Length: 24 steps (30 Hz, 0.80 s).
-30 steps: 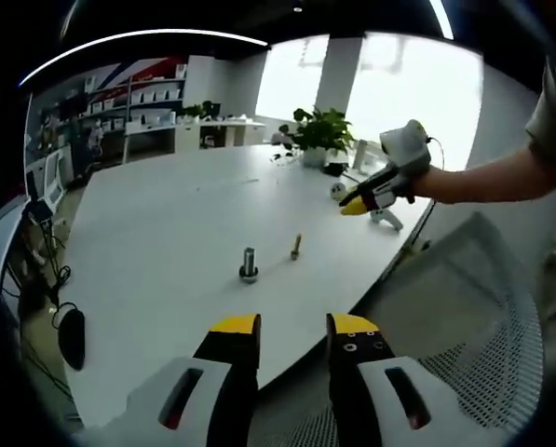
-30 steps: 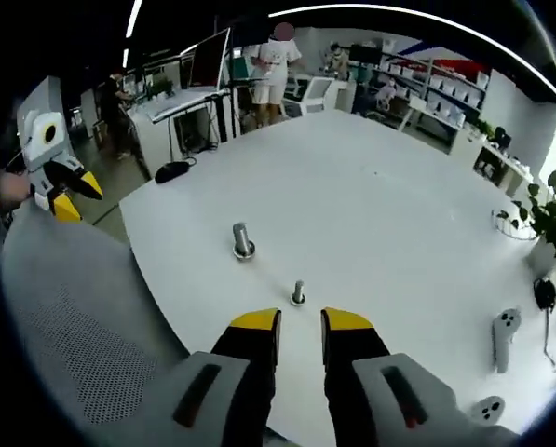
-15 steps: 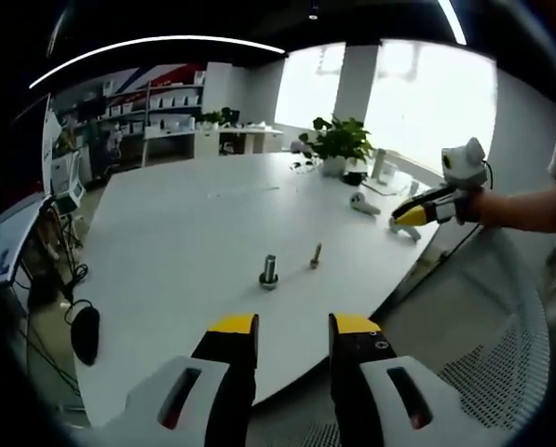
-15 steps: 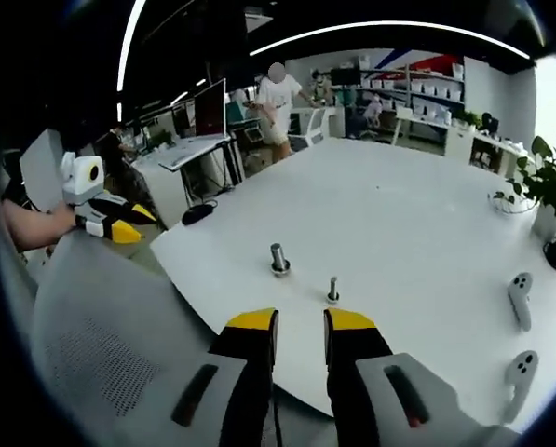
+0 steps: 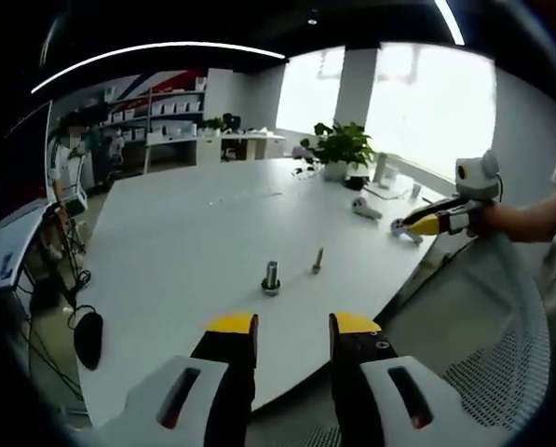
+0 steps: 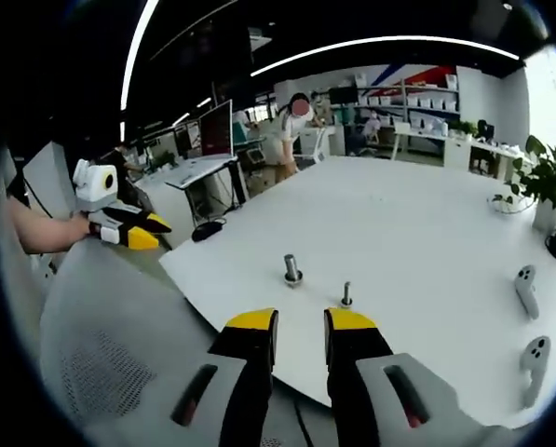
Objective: Place the washer onto the threaded stud by aligning its center hole with the stud, sliding it down to the base, and recovering from edge contact or off-axis alignment until the washer reaches the visible bottom stop.
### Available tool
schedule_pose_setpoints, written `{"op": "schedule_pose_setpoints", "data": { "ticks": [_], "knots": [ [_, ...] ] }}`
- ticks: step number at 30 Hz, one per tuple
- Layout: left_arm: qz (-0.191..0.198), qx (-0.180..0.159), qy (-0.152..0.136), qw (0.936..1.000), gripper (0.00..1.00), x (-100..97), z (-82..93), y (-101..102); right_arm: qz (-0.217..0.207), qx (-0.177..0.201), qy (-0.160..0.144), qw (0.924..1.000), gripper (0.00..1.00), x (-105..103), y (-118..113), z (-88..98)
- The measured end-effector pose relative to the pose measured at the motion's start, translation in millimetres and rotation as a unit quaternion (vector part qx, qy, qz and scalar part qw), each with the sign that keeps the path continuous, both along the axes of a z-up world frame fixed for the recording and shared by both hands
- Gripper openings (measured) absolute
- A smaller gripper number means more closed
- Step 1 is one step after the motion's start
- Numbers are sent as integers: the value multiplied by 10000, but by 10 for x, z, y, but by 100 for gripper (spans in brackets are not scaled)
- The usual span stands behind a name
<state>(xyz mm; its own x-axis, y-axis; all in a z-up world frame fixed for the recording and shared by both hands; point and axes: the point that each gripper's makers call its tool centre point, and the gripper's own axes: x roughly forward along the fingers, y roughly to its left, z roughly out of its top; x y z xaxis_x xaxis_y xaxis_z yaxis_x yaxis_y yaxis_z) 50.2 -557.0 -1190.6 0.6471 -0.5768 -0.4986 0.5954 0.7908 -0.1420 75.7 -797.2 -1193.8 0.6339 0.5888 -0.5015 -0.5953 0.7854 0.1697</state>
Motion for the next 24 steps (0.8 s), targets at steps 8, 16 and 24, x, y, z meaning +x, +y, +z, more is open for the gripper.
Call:
{"op": "schedule_pose_setpoints", "data": {
  "ticks": [8, 16, 24],
  "knots": [
    [-113, -47, 178, 9998, 26, -35, -47, -26, -47, 186, 82, 9998, 22, -10, 19, 0],
    [72, -70, 41, 9999, 27, 8, -4, 29, -56, 267, 48, 9996, 22, 11, 23, 23],
    [261, -138, -147, 9995, 28, 58, 62, 77, -157, 242, -32, 9996, 25, 40, -22, 35]
  ]
}}
